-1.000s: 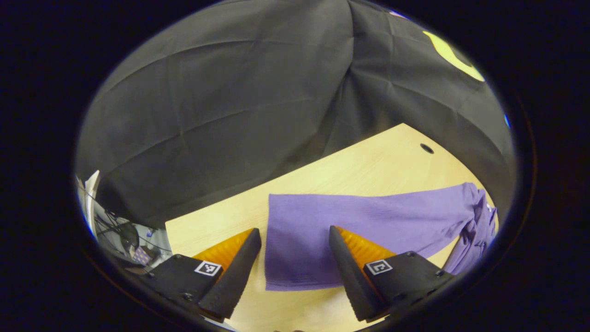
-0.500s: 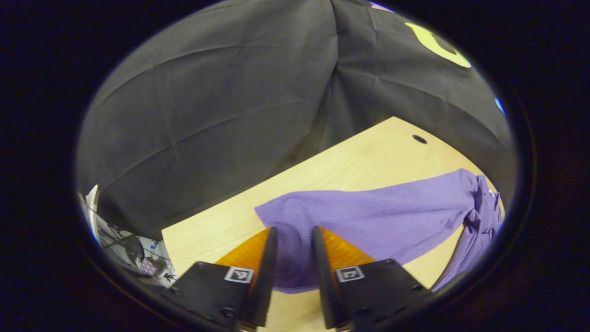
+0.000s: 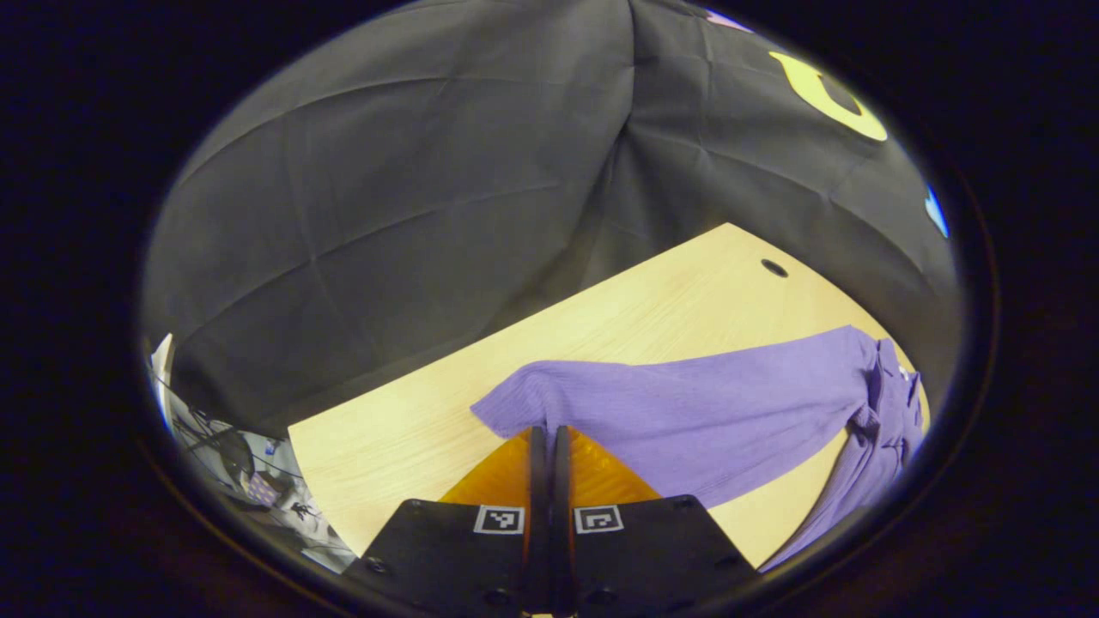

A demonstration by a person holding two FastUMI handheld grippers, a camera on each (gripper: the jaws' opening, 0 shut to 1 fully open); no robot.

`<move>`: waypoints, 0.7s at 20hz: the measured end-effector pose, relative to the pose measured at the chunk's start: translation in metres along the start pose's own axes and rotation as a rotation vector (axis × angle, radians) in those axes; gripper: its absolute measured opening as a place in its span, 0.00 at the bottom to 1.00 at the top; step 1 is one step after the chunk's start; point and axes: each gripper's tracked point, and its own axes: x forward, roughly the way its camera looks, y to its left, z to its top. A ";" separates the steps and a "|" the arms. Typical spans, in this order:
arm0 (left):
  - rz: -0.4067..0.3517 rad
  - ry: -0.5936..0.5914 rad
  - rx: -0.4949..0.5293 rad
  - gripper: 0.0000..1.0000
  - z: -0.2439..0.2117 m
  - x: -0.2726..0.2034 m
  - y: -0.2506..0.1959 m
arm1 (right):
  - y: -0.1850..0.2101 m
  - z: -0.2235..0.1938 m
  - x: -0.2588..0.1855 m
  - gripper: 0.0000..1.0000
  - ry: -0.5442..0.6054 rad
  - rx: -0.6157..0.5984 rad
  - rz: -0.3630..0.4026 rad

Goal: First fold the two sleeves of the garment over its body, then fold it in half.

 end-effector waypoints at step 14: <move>-0.268 -0.127 0.079 0.07 0.059 -0.082 -0.184 | -0.081 -0.018 -0.027 0.87 -0.016 0.027 -0.091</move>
